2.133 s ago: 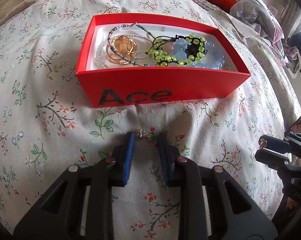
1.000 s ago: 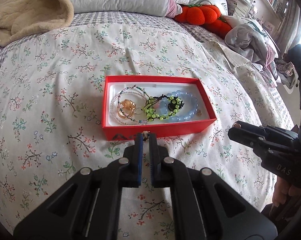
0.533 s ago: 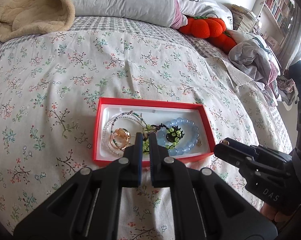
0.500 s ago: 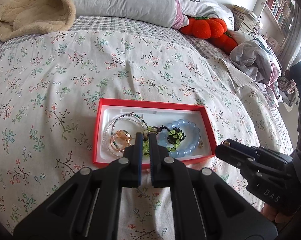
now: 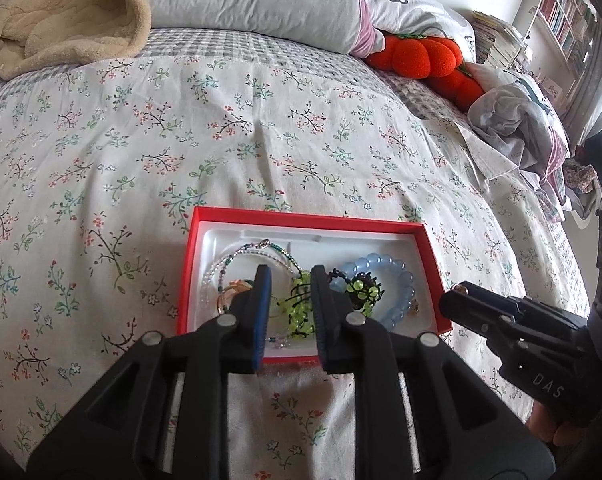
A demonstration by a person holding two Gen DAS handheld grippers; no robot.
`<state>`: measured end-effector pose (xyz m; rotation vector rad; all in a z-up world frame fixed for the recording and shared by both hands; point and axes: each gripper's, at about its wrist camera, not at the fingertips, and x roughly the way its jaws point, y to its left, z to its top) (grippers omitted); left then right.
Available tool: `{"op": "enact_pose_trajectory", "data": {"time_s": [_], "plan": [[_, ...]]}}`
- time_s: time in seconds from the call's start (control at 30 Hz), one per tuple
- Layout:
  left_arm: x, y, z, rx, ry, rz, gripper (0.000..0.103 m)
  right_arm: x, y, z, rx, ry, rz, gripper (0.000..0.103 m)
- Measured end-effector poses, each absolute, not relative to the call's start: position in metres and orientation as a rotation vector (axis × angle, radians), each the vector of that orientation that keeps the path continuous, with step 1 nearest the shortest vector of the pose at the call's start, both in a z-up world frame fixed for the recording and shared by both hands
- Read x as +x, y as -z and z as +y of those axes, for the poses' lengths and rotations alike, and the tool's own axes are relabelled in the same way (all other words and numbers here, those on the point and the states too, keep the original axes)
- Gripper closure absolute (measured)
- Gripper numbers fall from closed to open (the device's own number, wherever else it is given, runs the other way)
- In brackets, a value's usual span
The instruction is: Organize jewelry
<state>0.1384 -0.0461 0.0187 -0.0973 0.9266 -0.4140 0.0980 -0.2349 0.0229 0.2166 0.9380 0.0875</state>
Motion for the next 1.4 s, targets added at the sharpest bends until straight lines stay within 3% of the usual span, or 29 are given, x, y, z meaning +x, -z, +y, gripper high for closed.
{"op": "enact_pose_trajectory", "data": {"time_s": [0.33,0.73,0.83,0.9,0.93,0.97,1.0,1.23,1.4], "plan": [[0.115,-0.031,-0.034,-0.009,0.373,0.908,0.056,0.108,-0.020,-0.231,0.218,-0.075,0.941,0.080],[0.105,-0.026,-0.018,0.018,0.332,0.946,0.053,0.110,-0.034,-0.222,0.221,-0.099,0.895,0.078],[0.101,-0.027,-0.016,0.026,0.325,0.942,0.037,0.103,-0.037,-0.219,0.222,-0.121,0.913,0.077],[0.096,-0.027,-0.016,0.040,0.314,0.934,0.033,0.095,-0.040,-0.216,0.201,-0.127,0.917,0.065],[0.095,-0.026,-0.016,0.047,0.307,0.937,0.031,0.091,-0.042,-0.215,0.194,-0.127,0.912,0.055],[0.093,-0.026,-0.016,0.054,0.300,0.941,0.028,0.085,-0.044,-0.215,0.189,-0.123,0.900,0.035],[0.091,-0.025,-0.016,0.057,0.292,0.945,0.026,0.079,-0.047,-0.215,0.184,-0.118,0.886,0.029],[0.071,-0.023,-0.015,0.100,0.229,0.961,0.018,0.048,-0.056,-0.220,0.159,-0.071,0.891,0.026],[0.056,-0.024,-0.014,0.120,0.196,0.973,0.000,0.028,-0.053,-0.223,0.174,-0.029,0.925,0.015]]}}
